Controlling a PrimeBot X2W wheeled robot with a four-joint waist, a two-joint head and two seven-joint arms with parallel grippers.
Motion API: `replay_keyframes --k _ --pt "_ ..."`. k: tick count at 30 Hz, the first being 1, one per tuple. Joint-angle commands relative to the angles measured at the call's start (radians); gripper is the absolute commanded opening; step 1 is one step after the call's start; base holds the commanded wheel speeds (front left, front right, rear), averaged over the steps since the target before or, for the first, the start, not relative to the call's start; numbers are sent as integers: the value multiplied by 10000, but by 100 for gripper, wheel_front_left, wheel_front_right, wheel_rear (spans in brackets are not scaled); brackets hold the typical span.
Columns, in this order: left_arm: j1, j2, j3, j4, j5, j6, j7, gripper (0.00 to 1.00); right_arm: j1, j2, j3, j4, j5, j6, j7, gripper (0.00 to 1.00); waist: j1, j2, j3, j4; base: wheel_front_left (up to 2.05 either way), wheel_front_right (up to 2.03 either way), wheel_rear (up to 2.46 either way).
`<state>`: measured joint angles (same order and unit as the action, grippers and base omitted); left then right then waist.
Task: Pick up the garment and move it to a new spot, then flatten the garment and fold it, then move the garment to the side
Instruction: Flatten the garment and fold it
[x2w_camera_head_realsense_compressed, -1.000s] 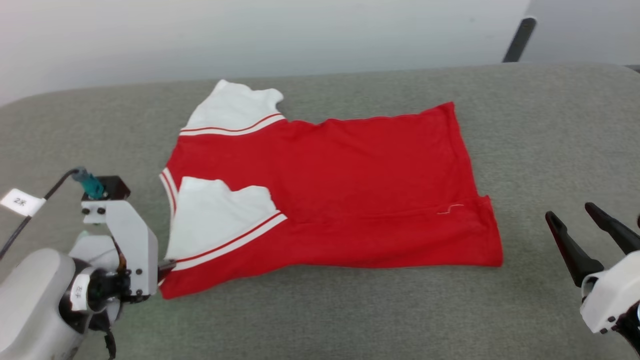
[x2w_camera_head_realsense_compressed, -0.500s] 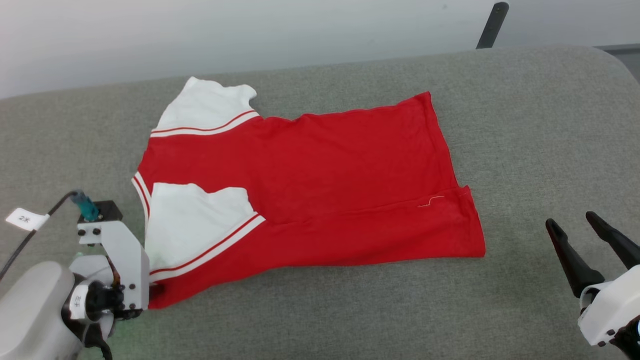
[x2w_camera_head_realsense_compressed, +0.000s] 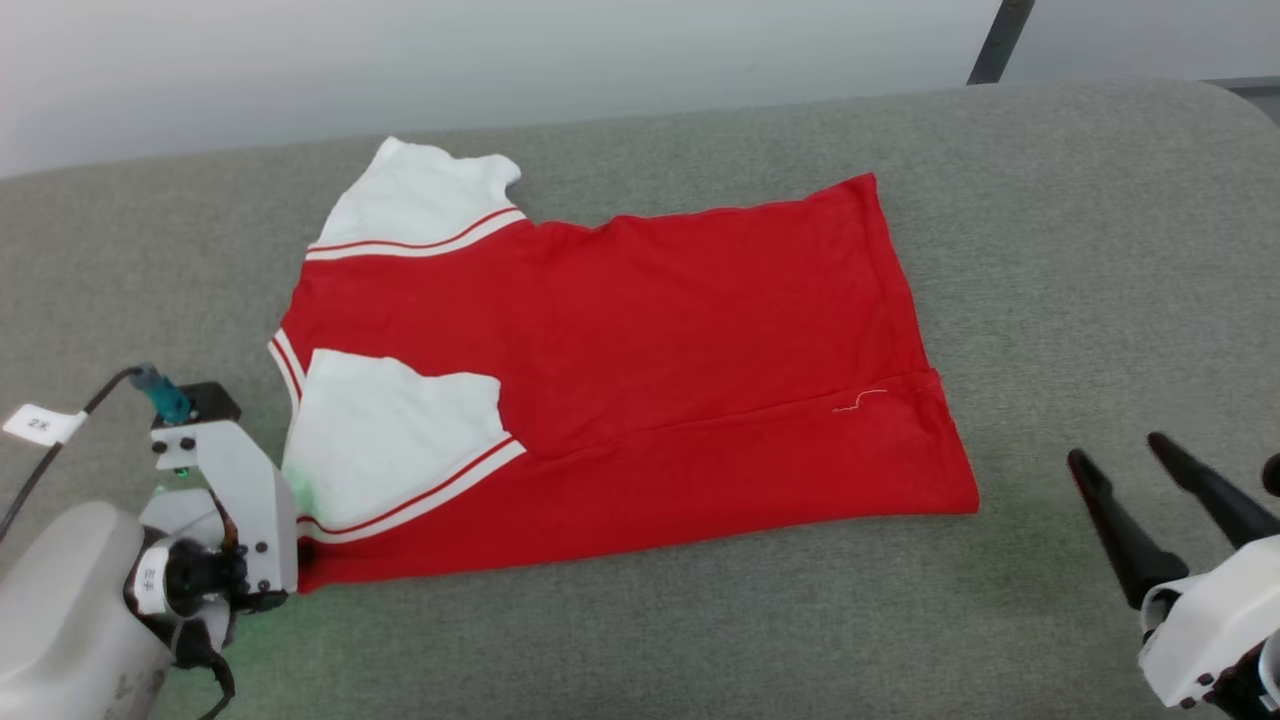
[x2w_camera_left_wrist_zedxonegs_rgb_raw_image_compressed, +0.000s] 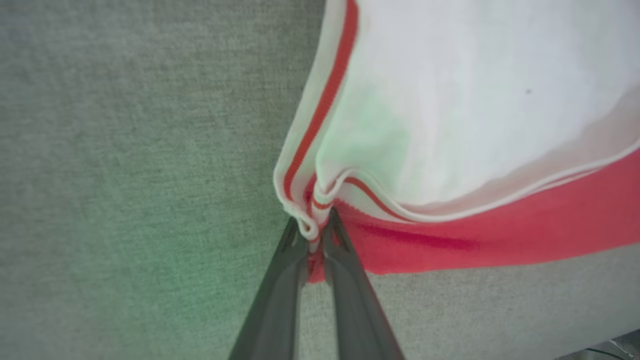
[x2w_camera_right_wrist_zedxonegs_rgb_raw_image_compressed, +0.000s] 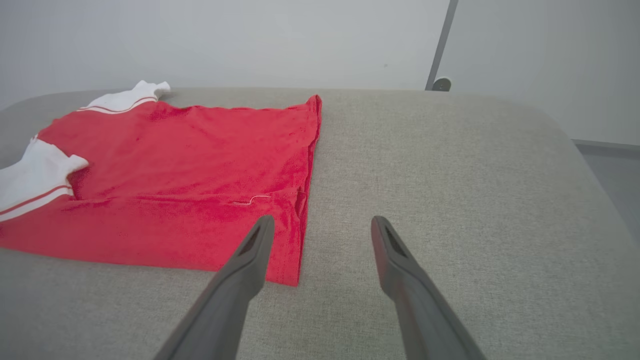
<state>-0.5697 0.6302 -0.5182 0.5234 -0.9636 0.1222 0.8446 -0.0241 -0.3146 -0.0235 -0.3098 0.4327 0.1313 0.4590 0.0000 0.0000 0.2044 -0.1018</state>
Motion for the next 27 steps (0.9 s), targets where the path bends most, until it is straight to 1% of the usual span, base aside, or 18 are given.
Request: replay_keyframes --k 1,7,11,20,27 --pt "80 -276 -149 238 -31 -66 -103 0 -35 -33 82 22 148 -11 169 100 0 0 56 61 0 0 0" --pt "-223 -543 -220 472 2 -229 -240 0 -278 -92 320 405 371 -9 1182 100 0 0 203 285 0 0 0" --pt "-431 -710 -291 579 47 -334 -310 0 -599 -114 489 851 428 -9 1645 100 0 0 356 472 0 0 0" --pt "-918 -1101 -481 830 177 -600 -496 0 -1818 -92 865 2877 460 -9 1954 100 0 0 747 897 0 0 0" --pt "-1153 -1296 -571 1071 239 -794 -659 0 -2557 -111 1507 4318 728 -9 2037 100 0 0 916 1032 0 0 0"
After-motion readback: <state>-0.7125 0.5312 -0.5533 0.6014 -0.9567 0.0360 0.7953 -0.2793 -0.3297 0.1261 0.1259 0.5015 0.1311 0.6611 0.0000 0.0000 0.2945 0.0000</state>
